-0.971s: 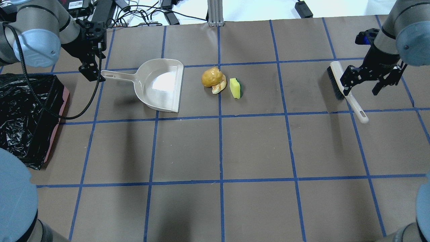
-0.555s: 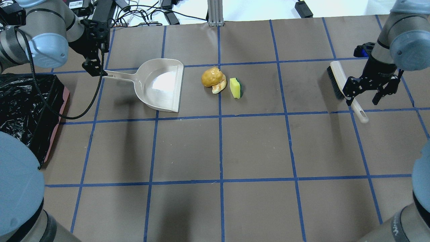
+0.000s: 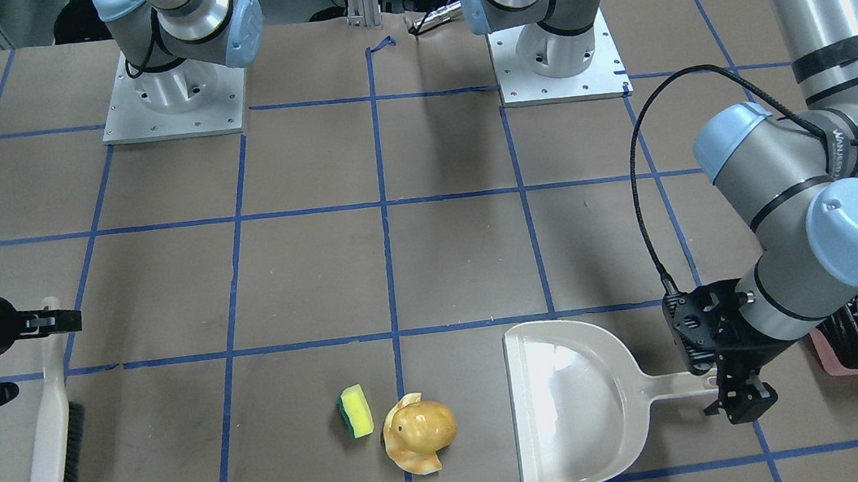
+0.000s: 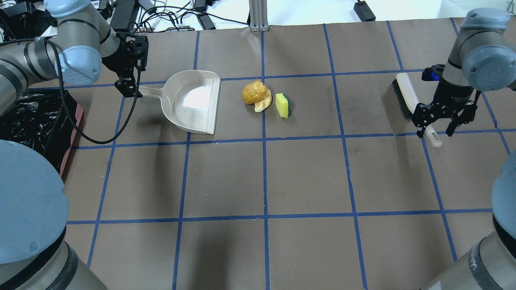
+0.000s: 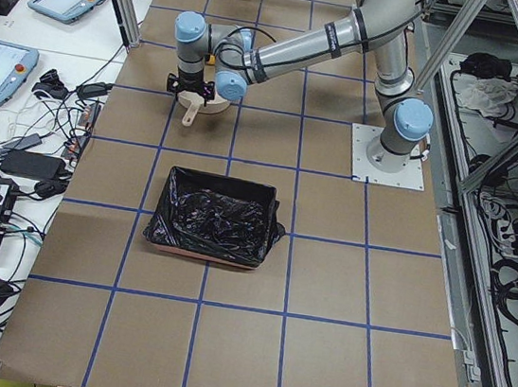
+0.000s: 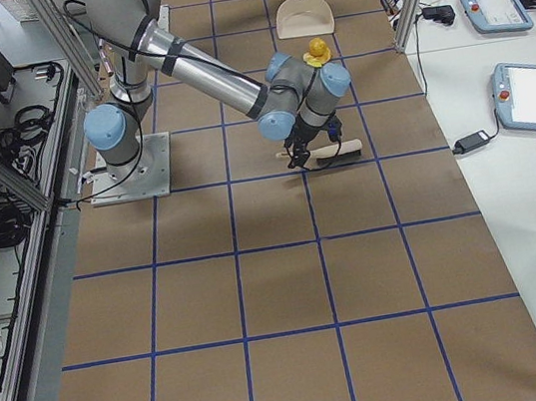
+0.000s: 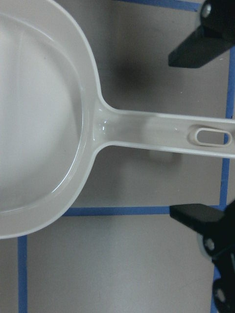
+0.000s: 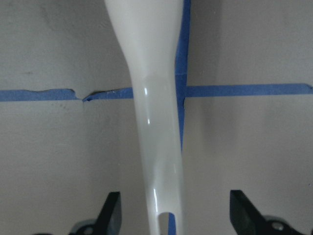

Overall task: Sweep and dump trash into bin
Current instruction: 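Close the left gripper on the dustpan handle while the right grasps the brush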

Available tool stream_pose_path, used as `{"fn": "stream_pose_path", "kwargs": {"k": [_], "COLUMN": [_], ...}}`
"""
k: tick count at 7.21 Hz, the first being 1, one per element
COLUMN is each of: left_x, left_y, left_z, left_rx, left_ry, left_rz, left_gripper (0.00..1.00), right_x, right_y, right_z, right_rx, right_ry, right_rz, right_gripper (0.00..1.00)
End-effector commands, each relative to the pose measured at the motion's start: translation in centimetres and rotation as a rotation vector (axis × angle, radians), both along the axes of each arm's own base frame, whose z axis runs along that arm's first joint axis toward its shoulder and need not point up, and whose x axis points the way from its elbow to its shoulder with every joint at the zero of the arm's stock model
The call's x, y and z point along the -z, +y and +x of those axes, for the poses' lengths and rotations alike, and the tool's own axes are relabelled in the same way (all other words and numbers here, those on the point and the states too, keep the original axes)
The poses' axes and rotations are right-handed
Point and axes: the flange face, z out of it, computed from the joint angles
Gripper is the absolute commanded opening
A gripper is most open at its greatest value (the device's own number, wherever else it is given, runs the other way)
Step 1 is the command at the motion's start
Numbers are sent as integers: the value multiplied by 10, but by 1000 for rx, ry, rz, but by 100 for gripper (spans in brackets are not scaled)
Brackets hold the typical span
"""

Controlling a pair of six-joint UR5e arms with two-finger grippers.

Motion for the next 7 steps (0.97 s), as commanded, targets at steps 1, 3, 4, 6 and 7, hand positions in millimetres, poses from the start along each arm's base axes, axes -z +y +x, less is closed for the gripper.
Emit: {"fn": "stream_pose_path", "kwargs": {"k": [1,3,4,6,7], "left_x": [11,20,20,17,18], "left_y": [0,-2,-2,-6,-8], "left_z": [3,2,2,-8,-15], "left_rx": [-2,4,9,18,27], "left_ry": [-43,-43,-39,-46,-49], "left_rz": [33,39,38,4,-18], "left_gripper": [100,100,100,100,100], "right_x": [1,5,8,7,4], "right_y": [2,5,7,7,7], "right_z": [0,2,3,3,4], "right_rx": [-3,1,3,4,1], "right_ry": [4,-5,-8,-9,-8], "right_rz": [10,19,24,21,15], "right_gripper": [52,50,51,51,49]}}
